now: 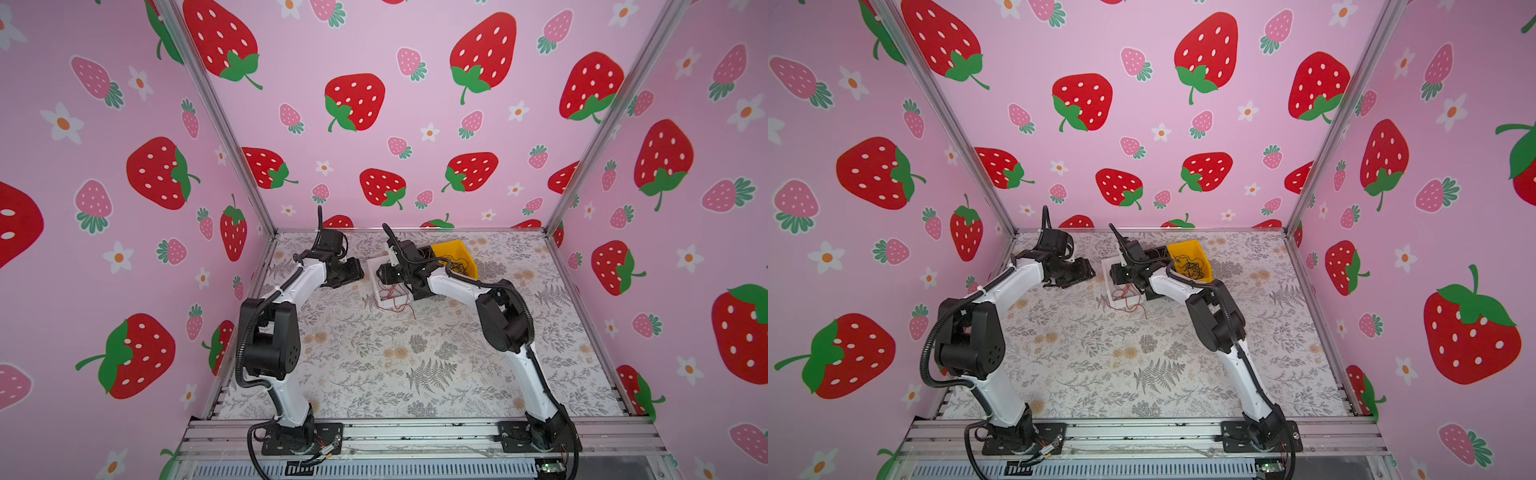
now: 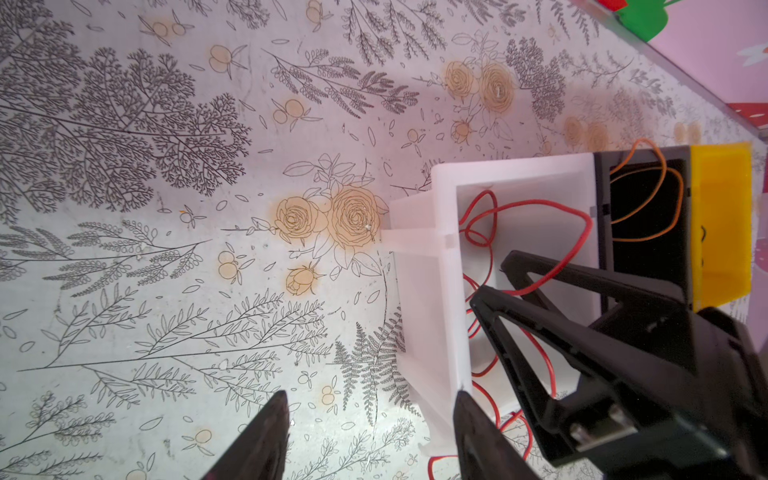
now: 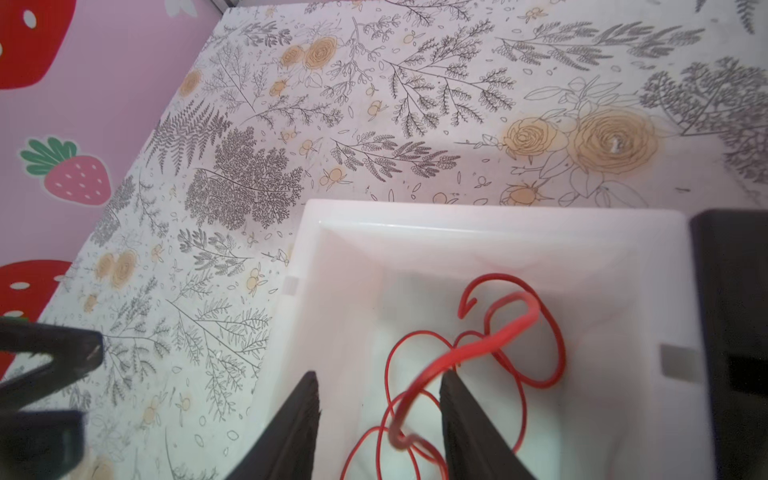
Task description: Untangle the cables
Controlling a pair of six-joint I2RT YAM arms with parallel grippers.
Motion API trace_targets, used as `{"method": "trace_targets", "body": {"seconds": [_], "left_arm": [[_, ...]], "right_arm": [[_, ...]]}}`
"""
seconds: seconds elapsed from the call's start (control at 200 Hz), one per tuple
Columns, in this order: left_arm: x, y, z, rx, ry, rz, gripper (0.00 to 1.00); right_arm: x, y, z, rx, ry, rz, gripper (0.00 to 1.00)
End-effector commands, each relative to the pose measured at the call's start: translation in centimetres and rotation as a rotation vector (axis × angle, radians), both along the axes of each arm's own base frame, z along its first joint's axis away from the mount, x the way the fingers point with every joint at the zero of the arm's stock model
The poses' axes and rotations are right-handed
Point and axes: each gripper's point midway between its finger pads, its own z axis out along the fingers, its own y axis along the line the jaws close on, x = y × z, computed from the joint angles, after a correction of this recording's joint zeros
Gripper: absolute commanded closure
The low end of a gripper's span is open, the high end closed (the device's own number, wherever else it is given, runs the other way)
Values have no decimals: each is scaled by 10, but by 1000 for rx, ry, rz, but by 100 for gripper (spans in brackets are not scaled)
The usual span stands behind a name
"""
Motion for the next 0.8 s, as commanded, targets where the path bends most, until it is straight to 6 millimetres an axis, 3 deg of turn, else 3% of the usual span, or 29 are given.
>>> {"method": "trace_targets", "body": {"seconds": [0.0, 0.085, 0.26, 0.38, 0.645, 0.795], "left_arm": [[2, -2, 19, -2, -36, -11, 35], [4, -4, 20, -7, -40, -17, 35], [4, -7, 22, -14, -43, -23, 35], [5, -7, 24, -14, -48, -24, 35], [4, -9, 19, -20, -43, -28, 35], [4, -10, 18, -21, -42, -32, 35]], "right_arm": [[-2, -8, 44, -3, -54, 3, 49], [-4, -11, 50, -11, -63, 13, 43], [-10, -11, 74, -1, -90, 44, 42], [-28, -24, 82, -39, -68, 81, 44], [-102, -93, 51, -177, 16, 158, 46], [-145, -116, 4, -231, 145, 247, 47]]}}
